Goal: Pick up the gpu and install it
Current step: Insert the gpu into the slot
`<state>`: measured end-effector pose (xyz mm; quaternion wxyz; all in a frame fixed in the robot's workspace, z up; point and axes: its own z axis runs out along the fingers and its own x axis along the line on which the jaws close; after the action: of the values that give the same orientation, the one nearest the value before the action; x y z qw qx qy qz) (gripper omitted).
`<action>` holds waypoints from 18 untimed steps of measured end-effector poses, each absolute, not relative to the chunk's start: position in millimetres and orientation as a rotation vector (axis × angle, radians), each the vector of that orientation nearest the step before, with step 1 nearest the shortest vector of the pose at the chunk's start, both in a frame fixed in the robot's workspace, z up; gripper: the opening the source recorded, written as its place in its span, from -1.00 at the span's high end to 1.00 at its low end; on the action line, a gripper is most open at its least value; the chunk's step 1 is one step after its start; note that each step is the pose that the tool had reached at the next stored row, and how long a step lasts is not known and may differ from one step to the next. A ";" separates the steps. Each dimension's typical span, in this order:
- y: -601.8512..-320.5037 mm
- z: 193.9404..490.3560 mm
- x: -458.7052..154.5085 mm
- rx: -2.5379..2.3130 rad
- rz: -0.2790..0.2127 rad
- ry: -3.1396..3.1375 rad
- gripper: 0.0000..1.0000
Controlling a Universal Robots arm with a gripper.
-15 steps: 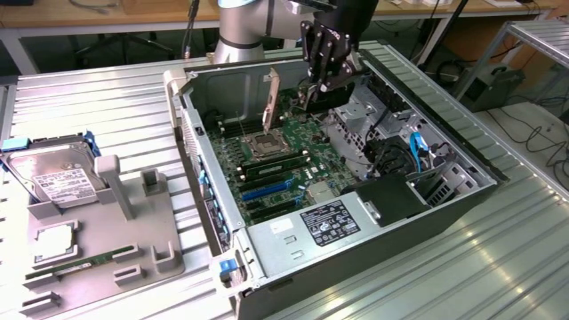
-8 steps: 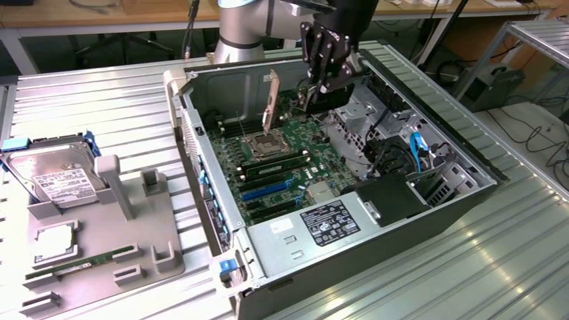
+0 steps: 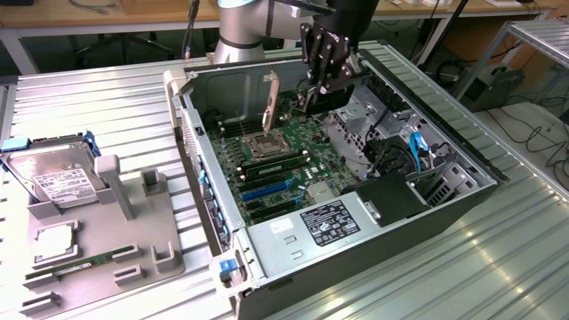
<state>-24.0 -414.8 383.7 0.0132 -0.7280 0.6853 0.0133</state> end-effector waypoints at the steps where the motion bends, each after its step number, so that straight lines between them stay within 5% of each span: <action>1: -414.8 383.5 -24.0 -2.268 0.042 2.135 0.47; 18: -414.8 375.6 -24.0 -2.268 0.042 2.135 0.47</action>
<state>-24.0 -414.8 375.6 0.0132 -0.7280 0.6853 0.0133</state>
